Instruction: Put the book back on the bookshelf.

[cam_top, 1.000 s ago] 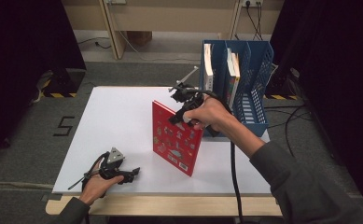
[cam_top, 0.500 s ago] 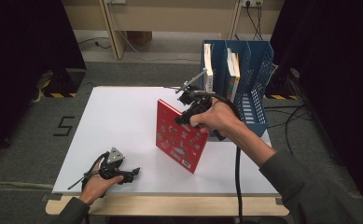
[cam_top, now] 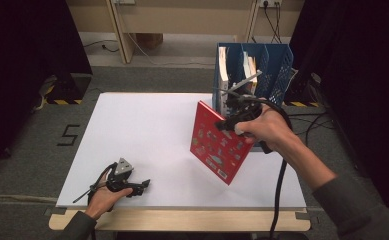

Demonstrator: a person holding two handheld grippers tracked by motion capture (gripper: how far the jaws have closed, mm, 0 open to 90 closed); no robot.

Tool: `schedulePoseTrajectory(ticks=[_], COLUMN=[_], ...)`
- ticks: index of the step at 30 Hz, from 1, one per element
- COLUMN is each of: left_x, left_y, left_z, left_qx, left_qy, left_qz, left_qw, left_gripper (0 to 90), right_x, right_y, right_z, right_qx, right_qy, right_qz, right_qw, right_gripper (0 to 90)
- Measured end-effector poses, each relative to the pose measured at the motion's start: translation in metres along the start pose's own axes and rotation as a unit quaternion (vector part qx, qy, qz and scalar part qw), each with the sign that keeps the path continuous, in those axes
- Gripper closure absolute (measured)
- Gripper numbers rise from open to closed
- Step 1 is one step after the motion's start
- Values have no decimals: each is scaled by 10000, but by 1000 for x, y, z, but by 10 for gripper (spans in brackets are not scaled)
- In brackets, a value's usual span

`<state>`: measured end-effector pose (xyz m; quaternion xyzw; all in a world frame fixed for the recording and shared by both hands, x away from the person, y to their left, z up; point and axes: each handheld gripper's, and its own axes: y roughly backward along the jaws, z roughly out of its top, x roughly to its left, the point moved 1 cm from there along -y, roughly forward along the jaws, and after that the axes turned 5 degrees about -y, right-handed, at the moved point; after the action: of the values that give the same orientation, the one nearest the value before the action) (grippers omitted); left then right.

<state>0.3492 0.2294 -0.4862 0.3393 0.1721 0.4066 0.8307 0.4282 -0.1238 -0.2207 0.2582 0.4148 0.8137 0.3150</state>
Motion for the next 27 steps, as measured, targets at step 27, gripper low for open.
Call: schedulePoseTrajectory(ticks=[27], left_x=[0], left_y=[-1], left_z=[0], left_qx=[-8], left_qy=[46], left_qz=[-44], left_qw=[10000], left_gripper=[128], right_x=[-69], right_y=[88], right_z=[-35], right_qx=[-617], right_qy=[-943], right_qz=[-754], right_qw=[9908], right_gripper=[793])
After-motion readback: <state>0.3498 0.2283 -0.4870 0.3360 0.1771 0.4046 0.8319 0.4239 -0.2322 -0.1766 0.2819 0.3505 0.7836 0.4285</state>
